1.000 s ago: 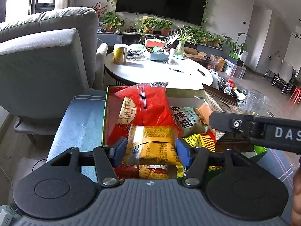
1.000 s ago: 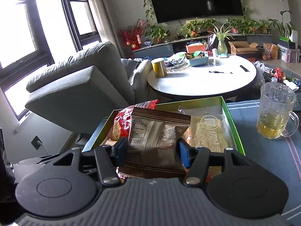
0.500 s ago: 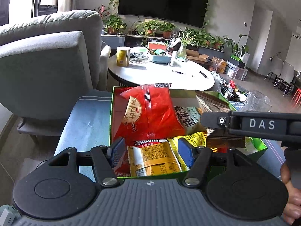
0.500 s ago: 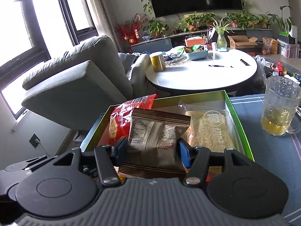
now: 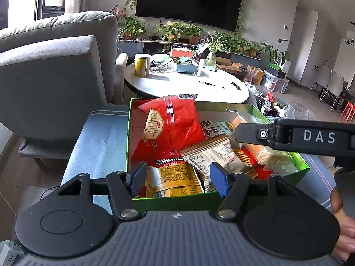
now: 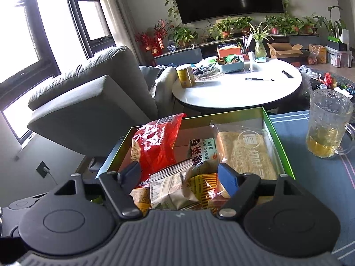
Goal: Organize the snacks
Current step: 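Lower both held packets into the green box and open both grippers, then withdraw both grippers from the box toward the packets on the cloth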
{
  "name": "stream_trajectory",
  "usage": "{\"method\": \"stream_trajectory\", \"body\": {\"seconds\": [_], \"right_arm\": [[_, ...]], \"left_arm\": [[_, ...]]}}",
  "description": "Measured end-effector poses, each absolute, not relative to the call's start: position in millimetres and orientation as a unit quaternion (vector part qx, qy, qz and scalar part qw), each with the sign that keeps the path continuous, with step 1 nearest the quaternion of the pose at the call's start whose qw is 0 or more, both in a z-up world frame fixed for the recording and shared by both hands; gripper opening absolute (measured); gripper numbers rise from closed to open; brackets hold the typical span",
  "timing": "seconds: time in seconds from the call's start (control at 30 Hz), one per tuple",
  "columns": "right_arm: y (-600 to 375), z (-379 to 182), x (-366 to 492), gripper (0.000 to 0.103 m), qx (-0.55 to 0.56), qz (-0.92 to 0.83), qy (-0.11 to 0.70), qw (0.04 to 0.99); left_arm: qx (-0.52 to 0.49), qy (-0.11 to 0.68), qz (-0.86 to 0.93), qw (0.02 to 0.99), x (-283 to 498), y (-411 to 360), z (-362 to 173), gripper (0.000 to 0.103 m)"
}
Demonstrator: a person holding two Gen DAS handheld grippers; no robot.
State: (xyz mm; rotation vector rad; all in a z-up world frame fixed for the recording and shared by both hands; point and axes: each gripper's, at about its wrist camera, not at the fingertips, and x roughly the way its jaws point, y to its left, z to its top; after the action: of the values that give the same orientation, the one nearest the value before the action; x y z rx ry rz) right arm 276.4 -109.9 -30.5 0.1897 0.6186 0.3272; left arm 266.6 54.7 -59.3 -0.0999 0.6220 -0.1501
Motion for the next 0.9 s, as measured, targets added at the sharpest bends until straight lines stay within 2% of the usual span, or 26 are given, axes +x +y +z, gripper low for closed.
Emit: {"method": "stream_trajectory", "body": {"seconds": [0.9], "right_arm": [[-151.3, -53.7, 188.9, 0.062, 0.110, 0.176, 0.354, 0.912]], "left_arm": [[-0.031, 0.321, -0.107, 0.941, 183.3, 44.5, -59.6, 0.064]]}}
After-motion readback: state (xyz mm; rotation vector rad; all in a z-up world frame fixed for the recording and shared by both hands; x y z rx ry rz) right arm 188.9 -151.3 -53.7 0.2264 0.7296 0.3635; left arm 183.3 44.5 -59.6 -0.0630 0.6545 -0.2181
